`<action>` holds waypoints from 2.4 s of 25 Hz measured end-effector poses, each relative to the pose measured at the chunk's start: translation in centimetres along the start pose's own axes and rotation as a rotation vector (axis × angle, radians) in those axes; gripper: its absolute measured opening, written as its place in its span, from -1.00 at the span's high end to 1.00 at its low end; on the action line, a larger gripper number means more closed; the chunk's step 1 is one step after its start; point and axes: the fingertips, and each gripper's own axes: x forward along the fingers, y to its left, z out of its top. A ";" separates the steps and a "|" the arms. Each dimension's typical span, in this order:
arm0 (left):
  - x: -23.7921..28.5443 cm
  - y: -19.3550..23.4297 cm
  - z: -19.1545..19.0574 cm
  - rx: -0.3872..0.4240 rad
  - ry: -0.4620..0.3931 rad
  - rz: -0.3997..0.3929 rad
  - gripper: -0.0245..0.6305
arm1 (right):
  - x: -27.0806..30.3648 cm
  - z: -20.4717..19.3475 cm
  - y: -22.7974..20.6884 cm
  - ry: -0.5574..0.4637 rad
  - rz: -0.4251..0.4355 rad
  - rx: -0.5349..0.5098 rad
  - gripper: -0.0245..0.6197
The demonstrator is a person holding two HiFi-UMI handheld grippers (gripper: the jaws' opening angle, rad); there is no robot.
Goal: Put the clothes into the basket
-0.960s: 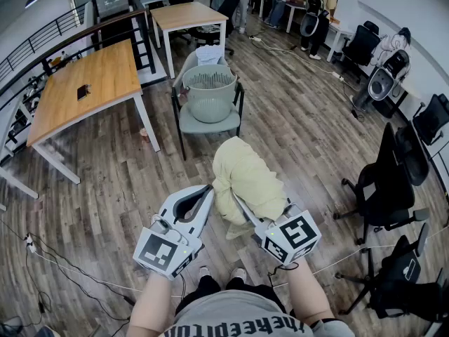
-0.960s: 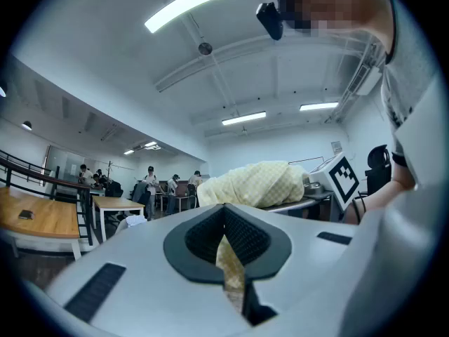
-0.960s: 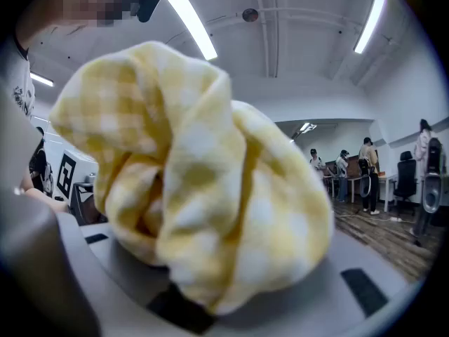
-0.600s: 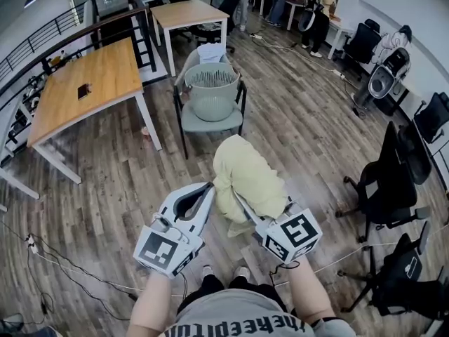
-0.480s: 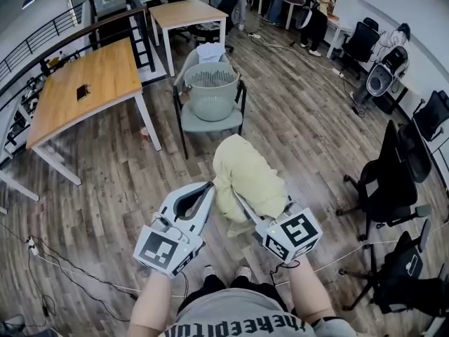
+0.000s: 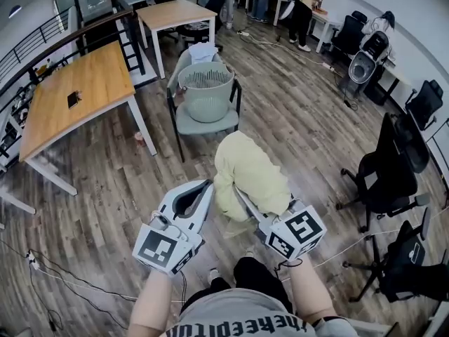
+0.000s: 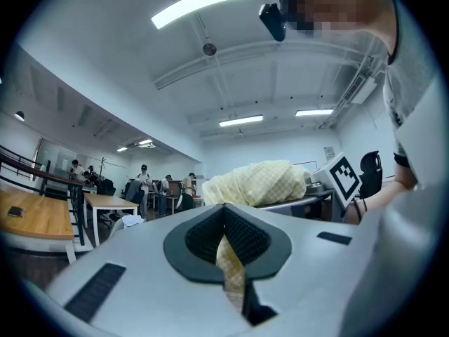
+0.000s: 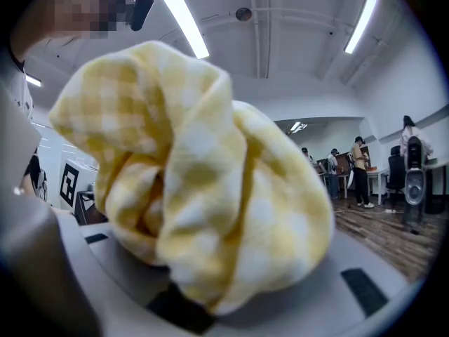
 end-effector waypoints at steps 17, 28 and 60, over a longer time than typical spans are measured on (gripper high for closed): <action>11.0 7.4 -0.6 -0.023 -0.017 0.076 0.88 | 8.1 1.2 -10.2 0.020 0.084 -0.027 0.30; 21.1 9.8 -1.3 0.003 0.003 0.112 0.88 | 11.9 1.8 -20.0 0.014 0.136 0.001 0.30; 27.7 25.5 -2.2 0.005 0.026 -0.051 0.88 | 27.1 2.2 -25.2 0.010 -0.034 0.075 0.29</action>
